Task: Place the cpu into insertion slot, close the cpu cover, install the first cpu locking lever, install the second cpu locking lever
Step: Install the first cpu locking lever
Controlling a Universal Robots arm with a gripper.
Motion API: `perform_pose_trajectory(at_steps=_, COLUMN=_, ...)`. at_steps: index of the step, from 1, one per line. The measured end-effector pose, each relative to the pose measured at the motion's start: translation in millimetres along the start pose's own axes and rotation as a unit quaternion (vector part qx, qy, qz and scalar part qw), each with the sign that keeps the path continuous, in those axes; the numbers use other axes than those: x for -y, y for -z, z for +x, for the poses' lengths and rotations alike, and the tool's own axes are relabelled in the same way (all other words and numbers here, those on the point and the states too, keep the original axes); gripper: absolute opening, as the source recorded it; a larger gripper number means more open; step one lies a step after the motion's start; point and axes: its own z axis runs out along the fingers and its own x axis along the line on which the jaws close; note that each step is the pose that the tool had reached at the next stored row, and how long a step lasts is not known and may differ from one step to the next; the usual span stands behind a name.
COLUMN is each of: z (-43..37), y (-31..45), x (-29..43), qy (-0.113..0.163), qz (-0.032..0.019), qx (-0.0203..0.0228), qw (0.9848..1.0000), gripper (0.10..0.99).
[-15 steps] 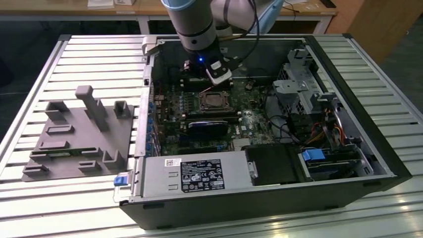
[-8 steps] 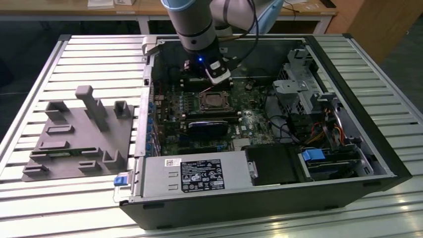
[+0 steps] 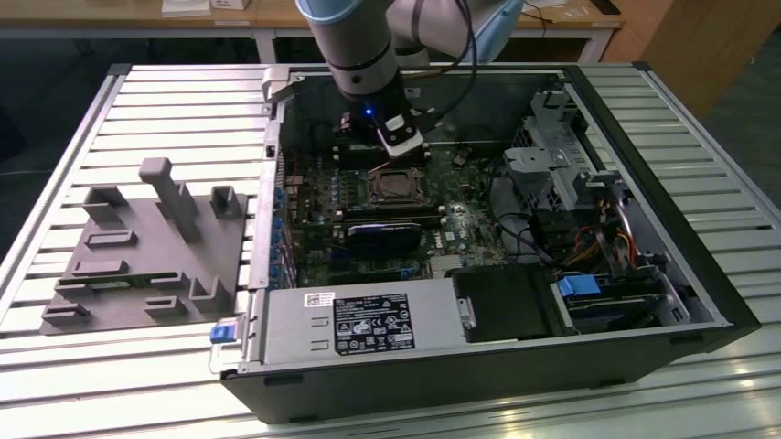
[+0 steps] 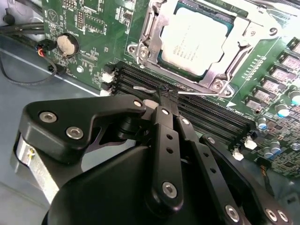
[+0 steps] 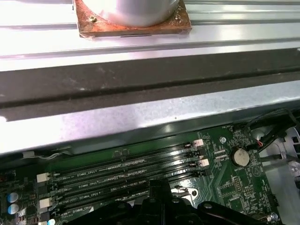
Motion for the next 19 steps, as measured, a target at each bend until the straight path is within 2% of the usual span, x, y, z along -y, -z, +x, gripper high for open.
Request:
perform_pose_trajectory(at_steps=12, z=1.9, y=-4.9, x=-2.4, qy=-0.011, qz=0.004, qx=0.0045, qw=0.9999, gripper=0.102)
perform_pose_trajectory(at_steps=19, z=2.7, y=-7.8, x=-2.2, qy=-0.021, qz=0.0095, qx=0.009, qw=0.9997, gripper=0.102)
